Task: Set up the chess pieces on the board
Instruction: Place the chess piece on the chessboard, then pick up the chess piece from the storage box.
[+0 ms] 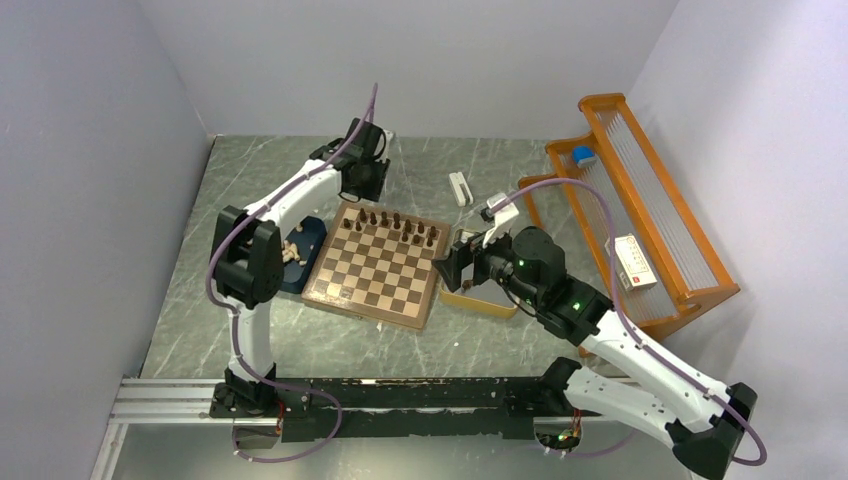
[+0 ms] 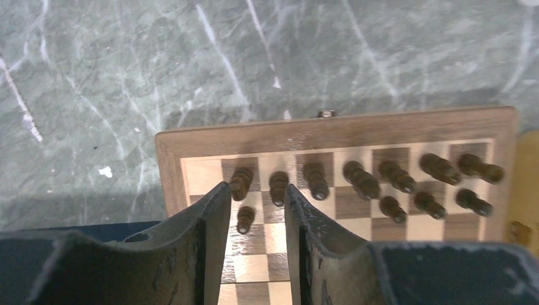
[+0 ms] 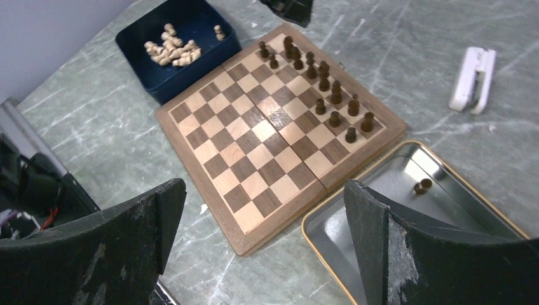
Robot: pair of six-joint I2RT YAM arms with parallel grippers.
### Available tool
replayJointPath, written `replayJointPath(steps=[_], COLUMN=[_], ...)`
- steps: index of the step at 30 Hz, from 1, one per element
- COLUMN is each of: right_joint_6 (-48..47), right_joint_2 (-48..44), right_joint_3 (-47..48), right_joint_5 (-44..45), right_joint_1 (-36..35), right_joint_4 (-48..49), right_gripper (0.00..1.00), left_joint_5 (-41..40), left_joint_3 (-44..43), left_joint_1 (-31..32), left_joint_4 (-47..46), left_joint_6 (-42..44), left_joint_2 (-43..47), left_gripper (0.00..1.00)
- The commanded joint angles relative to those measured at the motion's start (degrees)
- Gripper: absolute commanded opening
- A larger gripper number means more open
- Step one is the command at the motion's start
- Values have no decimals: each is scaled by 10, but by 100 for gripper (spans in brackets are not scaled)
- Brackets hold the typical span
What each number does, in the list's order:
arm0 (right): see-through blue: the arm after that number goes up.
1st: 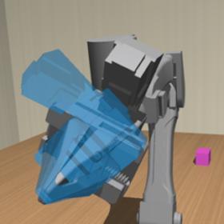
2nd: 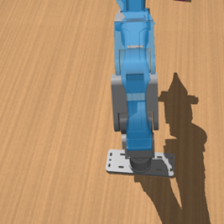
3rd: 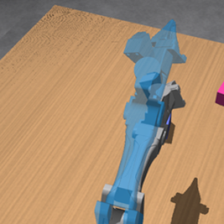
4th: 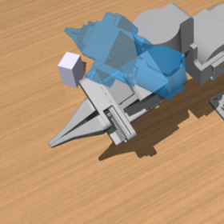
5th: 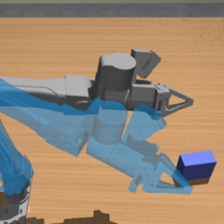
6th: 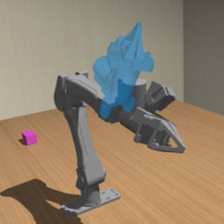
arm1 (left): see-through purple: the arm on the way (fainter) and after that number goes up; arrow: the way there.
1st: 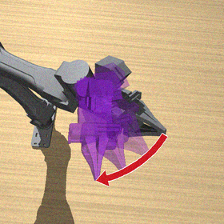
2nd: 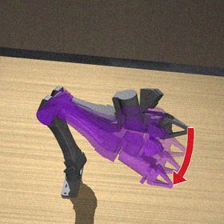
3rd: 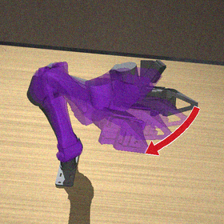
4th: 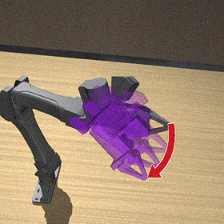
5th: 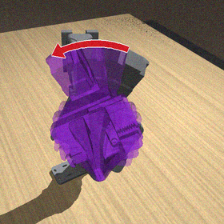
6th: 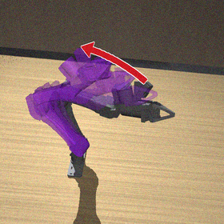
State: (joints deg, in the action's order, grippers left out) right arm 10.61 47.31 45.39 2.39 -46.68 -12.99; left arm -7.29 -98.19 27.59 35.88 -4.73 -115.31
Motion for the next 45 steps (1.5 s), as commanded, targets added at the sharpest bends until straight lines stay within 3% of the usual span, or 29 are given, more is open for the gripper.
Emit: replayJointPath(steps=[1, 5, 9, 21, 29, 45], right_joint_6=[52, 76, 89, 108, 127, 120], right_joint_2=[-18, -12, -9, -104, -139, -174], right_joint_3=[23, 55, 94, 105, 113, 123], right_joint_5=[101, 153, 185, 225, 273, 294], right_joint_1=[0, 0, 0, 0, 0, 0], right_joint_4=[-30, -91, -134, -108, -129, -127], right_gripper=[100, 100, 100, 96, 95, 94], left_joint_5=[77, 158, 170, 61, 5, -12], left_joint_3=[5, 26, 44, -5, -63, -96], left_joint_1=[4, 7, 29, 177, 248, 267], left_joint_4=[-19, -53, -79, -55, -57, -131], left_joint_6=[-21, -44, -69, -71, -52, -43], left_joint_2=[62, 102, 129, 81, -6, -100], left_gripper=[43, 45, 43, 41, 38, 35])
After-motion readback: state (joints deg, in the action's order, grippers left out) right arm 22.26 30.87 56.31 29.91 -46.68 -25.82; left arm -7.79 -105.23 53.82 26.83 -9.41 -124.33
